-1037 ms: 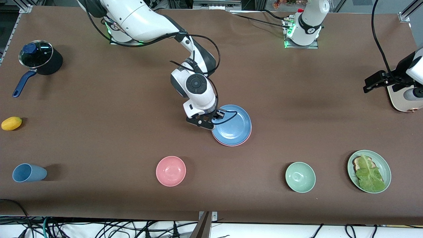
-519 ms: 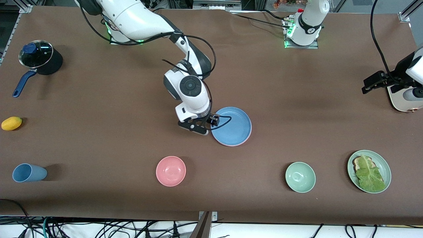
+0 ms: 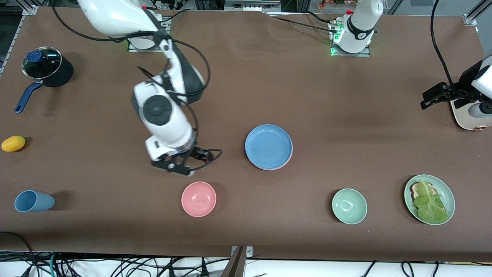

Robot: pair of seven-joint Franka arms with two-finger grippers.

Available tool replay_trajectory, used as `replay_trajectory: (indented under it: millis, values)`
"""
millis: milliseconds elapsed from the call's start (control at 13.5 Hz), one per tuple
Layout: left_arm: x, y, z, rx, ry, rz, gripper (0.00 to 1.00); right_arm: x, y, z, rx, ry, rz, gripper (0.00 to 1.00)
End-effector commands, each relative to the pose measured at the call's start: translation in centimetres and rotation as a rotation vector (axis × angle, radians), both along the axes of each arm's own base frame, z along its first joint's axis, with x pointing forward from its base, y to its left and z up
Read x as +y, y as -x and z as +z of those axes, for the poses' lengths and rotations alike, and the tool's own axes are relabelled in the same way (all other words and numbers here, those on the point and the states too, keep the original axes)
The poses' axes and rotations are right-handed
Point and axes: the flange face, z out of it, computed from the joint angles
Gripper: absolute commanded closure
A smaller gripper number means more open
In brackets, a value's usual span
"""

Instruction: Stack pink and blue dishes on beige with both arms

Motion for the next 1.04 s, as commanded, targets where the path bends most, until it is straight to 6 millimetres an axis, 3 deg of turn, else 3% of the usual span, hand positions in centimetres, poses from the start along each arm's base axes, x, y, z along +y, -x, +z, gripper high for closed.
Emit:
replay_trajectory:
  millis: [0, 222, 444, 593, 741, 963]
  values:
    - [-0.1, -0.2, 0.4, -0.007, 0.014, -0.022, 0.00, -3.6, 0.0, 3.2, 0.027, 0.024, 0.106, 0.00]
    - [-0.2, -0.3, 0.3, -0.005, 0.014, -0.024, 0.00, -7.2, 0.6, 6.2, 0.058, 0.051, 0.145, 0.00]
    - [-0.3, -0.2, 0.4, -0.005, 0.014, -0.026, 0.00, -10.7, 5.3, 9.1, 0.078, 0.076, 0.165, 0.00]
    - [-0.3, -0.2, 0.4, -0.004, 0.014, -0.026, 0.00, -14.0, 7.9, 11.5, 0.079, 0.084, 0.226, 0.00]
    - [-0.3, -0.2, 0.3, -0.001, 0.014, -0.026, 0.00, -19.1, 8.6, 13.9, 0.082, 0.037, 0.217, 0.00]
    - [-0.3, -0.2, 0.3, -0.002, 0.014, -0.026, 0.00, -24.2, 9.7, 16.8, 0.095, -0.038, 0.234, 0.00]
